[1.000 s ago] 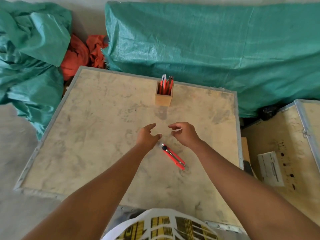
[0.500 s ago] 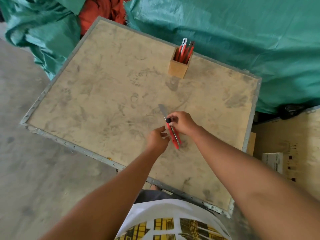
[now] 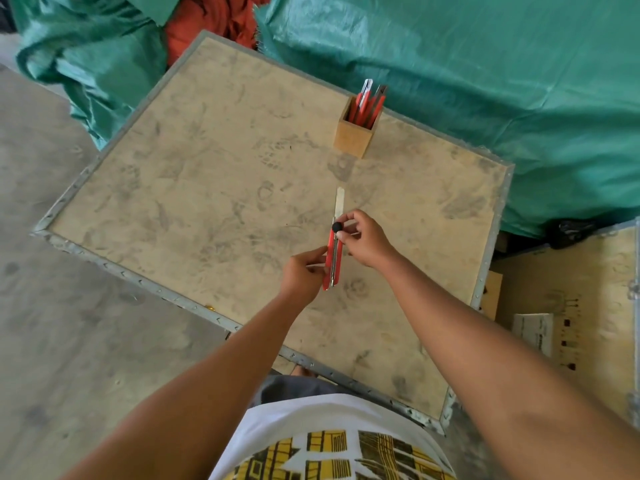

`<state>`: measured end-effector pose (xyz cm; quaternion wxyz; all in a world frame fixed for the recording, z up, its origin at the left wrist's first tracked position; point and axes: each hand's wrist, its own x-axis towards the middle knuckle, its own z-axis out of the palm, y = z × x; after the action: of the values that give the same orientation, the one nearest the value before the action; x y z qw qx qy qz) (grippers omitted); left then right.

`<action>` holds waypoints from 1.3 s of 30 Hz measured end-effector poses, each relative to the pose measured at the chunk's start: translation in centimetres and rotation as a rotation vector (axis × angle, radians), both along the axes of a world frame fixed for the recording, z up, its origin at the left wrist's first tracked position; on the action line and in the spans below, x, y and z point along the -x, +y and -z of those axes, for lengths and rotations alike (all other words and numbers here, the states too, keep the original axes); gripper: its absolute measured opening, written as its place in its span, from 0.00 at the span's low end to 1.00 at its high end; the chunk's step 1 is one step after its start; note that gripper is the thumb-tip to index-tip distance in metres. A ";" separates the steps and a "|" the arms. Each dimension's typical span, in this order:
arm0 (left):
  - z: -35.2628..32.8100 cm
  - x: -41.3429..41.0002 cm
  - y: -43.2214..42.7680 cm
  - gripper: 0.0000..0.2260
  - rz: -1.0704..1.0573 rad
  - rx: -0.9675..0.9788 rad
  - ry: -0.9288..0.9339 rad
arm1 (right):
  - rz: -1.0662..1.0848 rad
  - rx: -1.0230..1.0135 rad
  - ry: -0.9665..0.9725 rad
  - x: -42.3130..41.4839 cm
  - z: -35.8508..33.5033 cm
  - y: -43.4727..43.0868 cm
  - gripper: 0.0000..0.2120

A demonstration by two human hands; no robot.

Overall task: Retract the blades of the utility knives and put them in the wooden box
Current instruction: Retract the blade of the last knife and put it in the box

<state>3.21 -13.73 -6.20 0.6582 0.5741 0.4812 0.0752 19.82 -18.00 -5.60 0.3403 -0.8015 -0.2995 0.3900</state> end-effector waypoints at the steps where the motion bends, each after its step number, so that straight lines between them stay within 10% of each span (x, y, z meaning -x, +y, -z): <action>1: -0.4 0.2 0.3 0.23 0.011 0.011 -0.004 | 0.041 -0.030 -0.002 -0.2 -0.6 0.1 0.08; 39: -12.9 5.3 20.2 0.20 0.311 -0.037 -0.402 | 0.205 -0.338 -0.359 9.3 -13.9 11.1 0.07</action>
<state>-2.07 6.45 6.72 0.7337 0.6266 0.2450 0.0948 10.50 -6.94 8.30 0.4485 -0.8158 -0.3331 0.1496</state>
